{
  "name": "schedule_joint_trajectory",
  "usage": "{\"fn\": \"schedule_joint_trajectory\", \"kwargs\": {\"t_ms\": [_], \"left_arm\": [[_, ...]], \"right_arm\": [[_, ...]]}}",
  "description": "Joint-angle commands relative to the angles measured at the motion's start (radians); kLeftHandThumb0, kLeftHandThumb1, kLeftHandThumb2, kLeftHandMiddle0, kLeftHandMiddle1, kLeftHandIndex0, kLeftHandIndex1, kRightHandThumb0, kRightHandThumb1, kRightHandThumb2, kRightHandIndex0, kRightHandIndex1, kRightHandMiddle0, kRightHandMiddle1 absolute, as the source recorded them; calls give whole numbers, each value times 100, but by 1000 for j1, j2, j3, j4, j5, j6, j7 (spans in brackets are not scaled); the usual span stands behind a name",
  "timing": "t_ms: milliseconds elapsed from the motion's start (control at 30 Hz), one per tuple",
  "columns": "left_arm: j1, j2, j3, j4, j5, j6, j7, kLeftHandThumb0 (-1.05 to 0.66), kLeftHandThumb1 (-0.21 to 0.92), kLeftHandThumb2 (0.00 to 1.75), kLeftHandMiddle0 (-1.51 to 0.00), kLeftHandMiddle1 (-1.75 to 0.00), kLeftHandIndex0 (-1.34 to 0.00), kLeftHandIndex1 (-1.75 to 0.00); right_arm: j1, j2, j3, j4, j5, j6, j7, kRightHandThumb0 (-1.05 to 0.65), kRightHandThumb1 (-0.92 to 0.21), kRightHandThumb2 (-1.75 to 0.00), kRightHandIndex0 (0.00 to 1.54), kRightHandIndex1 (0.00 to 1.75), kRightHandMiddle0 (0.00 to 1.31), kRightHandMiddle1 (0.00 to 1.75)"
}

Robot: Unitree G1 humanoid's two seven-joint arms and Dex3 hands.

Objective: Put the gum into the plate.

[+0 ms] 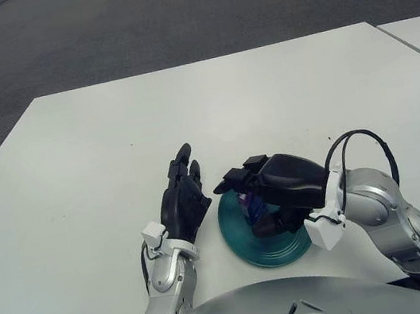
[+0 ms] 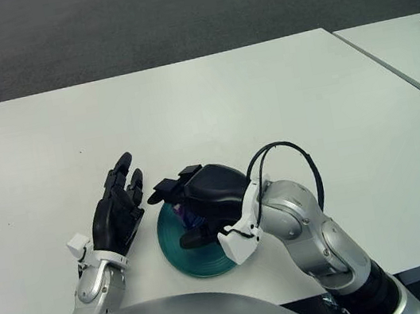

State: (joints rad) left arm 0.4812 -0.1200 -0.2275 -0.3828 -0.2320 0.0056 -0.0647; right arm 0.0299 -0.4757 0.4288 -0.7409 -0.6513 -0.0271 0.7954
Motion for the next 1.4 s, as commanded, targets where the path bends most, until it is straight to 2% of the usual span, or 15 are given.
{"fn": "schedule_joint_trajectory", "kwargs": {"t_ms": [0,200,267,367,467,567,767,833,933,1067,1167,1333,1367], "left_arm": [[2,-7,2,18,-9,-35,-9,-105,92,100,-19,-3,0,-43],[1,1,-27,43,65,-119,-1,-105,92,98,-18,-1,0,-40],[-3,3,-36,53,106,-149,11,-105,92,98,-17,-1,0,-36],[-9,3,-47,57,145,-166,23,-105,92,97,-15,-1,0,-29],[-8,8,-53,45,155,-142,25,-105,92,96,-13,0,0,-24],[-2,11,-53,12,115,-69,17,-105,92,94,-11,0,0,-20],[31,-13,-34,-55,-31,51,21,-105,92,87,-10,0,0,-18],[34,-10,-32,-57,-53,48,11,-105,92,84,-10,0,0,-19],[8,-12,-35,-12,-53,17,-5,-105,92,81,-10,0,0,-20],[12,-8,-42,-27,-53,21,0,-105,92,80,-8,0,0,-17],[18,-5,-42,-33,-43,24,10,-105,92,79,-5,0,0,-15],[23,-6,-42,-43,-37,36,24,-105,92,79,-1,0,0,-22],[24,-8,-40,-42,-41,37,25,-105,92,78,-1,0,0,-26]], "right_arm": [[0,-23,-9,7,21,-24,-5,-104,-92,-88,9,10,0,25],[21,-43,-41,20,69,-57,-33,-105,-92,-91,1,1,0,4],[35,-37,-59,15,98,-40,-37,-105,-92,-92,1,1,0,2],[60,-2,-68,0,135,35,-36,-105,-92,-91,0,0,1,1],[96,36,-90,-17,169,104,-64,-105,-92,-90,0,0,1,1],[132,51,-118,6,180,102,-121,-105,-92,-89,2,1,2,1],[165,118,-137,-17,206,190,-184,-105,-92,-89,8,4,4,3],[172,161,-155,-12,230,236,-219,-105,-92,-89,10,5,5,3],[180,235,-179,-2,284,301,-274,-105,-92,-89,17,2,2,17],[159,316,-240,31,403,345,-329,-105,-92,-89,22,2,0,24],[159,366,-277,55,481,336,-375,-105,-92,-89,26,3,0,26],[235,368,-354,113,555,261,-424,-105,-92,-91,30,4,0,29],[237,388,-356,99,567,304,-442,-105,-92,-91,30,4,0,30]]}}
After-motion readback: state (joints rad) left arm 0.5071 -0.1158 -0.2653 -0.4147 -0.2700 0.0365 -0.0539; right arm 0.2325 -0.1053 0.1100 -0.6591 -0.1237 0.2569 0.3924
